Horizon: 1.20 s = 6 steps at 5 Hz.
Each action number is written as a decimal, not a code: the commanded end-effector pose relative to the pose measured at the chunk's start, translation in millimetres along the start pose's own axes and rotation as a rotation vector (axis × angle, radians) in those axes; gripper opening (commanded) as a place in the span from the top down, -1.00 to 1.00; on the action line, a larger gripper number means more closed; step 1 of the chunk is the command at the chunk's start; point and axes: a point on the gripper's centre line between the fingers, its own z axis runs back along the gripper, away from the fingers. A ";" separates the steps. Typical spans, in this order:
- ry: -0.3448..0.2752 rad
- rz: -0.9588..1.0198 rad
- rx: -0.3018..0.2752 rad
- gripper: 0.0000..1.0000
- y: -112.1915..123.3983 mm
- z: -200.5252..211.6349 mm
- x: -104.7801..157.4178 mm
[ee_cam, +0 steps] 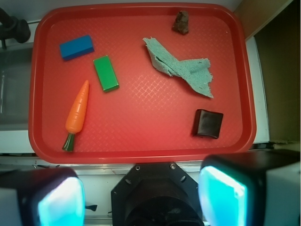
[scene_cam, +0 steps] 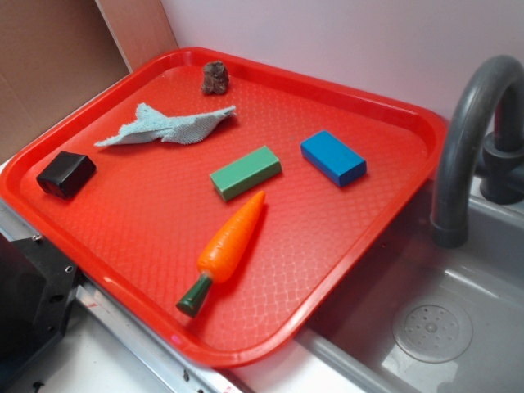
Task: Grab the blue block.
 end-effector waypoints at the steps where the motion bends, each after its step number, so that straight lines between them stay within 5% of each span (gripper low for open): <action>1: 0.000 0.000 0.000 -1.00 0.0 0.0 0.0; 2: 0.007 0.249 0.028 -1.00 -3.2 -6.5 22.6; 3: -0.021 0.503 -0.058 -1.00 -8.2 -14.8 43.1; 6: 0.010 0.941 -0.090 -1.00 -46.1 -71.8 128.2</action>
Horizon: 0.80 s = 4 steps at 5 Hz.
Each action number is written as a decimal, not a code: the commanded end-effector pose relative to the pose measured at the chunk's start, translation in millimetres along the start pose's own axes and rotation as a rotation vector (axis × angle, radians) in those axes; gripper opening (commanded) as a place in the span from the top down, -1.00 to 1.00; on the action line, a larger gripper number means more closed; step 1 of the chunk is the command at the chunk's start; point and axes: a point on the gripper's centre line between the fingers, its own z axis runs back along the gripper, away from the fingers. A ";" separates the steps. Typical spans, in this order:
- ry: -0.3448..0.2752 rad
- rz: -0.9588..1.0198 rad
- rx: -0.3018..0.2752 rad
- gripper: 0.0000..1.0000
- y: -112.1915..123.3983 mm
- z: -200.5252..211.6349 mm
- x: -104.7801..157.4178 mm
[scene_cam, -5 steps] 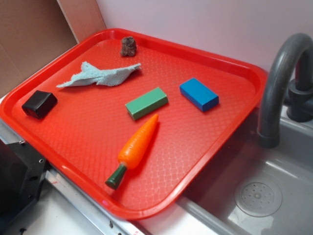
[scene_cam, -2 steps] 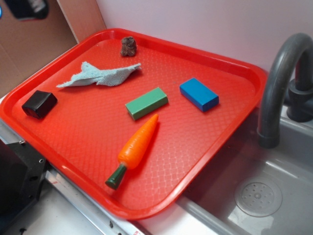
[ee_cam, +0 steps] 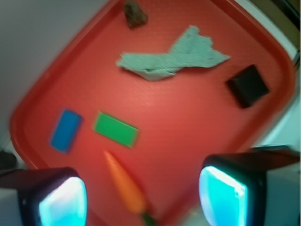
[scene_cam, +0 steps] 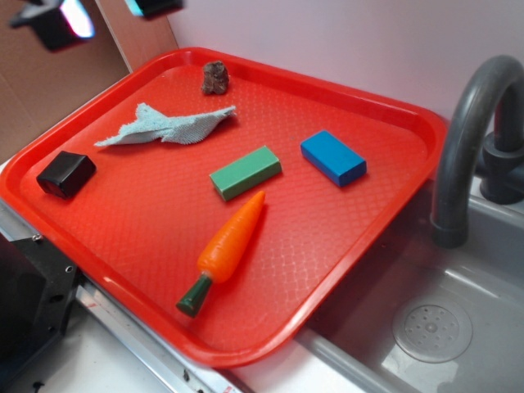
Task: Grab the blue block.
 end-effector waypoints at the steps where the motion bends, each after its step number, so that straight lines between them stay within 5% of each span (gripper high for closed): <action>1: -0.053 0.204 0.011 -1.00 -56.5 -36.8 19.4; 4: -0.102 0.312 0.107 -1.00 -99.2 -102.5 25.8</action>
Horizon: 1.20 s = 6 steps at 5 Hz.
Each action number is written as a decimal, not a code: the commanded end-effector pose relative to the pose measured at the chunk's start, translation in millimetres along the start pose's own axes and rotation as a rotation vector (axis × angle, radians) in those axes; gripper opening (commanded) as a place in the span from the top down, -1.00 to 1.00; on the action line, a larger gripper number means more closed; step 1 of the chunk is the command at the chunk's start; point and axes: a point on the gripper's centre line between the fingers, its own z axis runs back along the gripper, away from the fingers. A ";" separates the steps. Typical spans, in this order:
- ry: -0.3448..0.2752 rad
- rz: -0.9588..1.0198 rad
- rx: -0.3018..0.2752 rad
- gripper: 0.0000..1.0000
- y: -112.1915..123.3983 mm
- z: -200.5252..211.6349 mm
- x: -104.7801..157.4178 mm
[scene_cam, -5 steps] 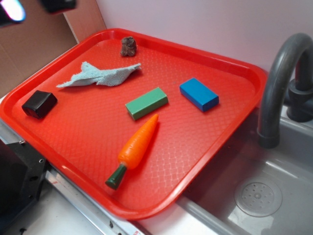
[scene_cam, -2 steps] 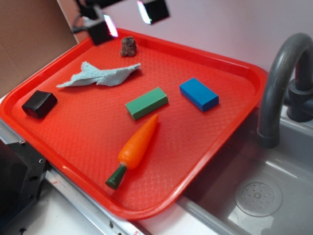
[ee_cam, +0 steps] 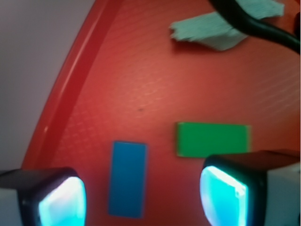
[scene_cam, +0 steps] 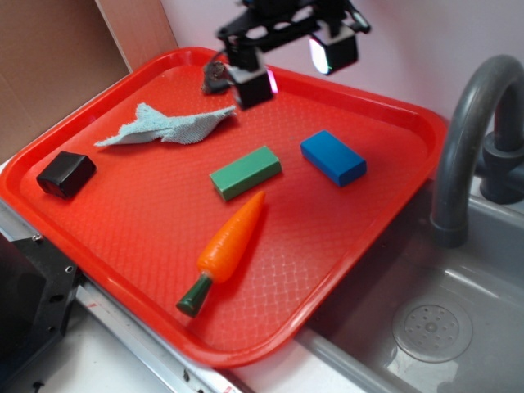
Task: Grab the blue block.
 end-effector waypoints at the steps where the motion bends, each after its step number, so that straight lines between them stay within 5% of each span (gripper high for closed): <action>1: -0.011 -0.029 0.035 -1.00 -7.4 -18.0 -6.0; 5: -0.044 -0.065 0.120 -1.00 -16.5 -62.5 -16.3; 6: -0.052 -0.060 0.112 1.00 -15.0 -63.3 -16.0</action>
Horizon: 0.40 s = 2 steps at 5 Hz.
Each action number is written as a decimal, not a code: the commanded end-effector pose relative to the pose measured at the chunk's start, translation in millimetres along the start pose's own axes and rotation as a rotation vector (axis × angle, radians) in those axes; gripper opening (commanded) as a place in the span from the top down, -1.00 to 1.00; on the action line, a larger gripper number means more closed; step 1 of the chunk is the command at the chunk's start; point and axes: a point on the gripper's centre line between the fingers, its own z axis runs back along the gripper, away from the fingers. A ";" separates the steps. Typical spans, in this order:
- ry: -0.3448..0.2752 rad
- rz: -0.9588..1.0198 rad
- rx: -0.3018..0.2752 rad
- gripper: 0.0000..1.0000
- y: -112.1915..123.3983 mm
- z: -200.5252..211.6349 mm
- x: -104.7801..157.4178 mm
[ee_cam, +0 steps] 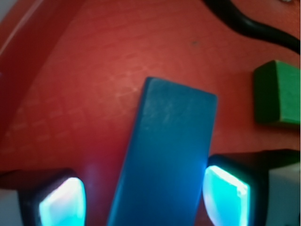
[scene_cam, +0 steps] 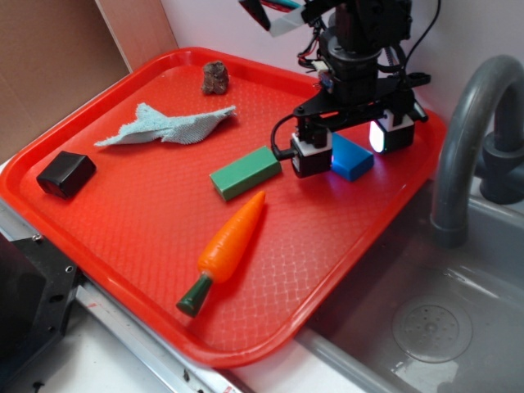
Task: Grab the blue block.
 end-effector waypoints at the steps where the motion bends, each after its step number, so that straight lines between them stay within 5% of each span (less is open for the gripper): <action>1: -0.012 0.014 -0.031 1.00 8.2 3.4 10.9; 2: -0.011 0.013 -0.033 1.00 11.5 4.4 11.1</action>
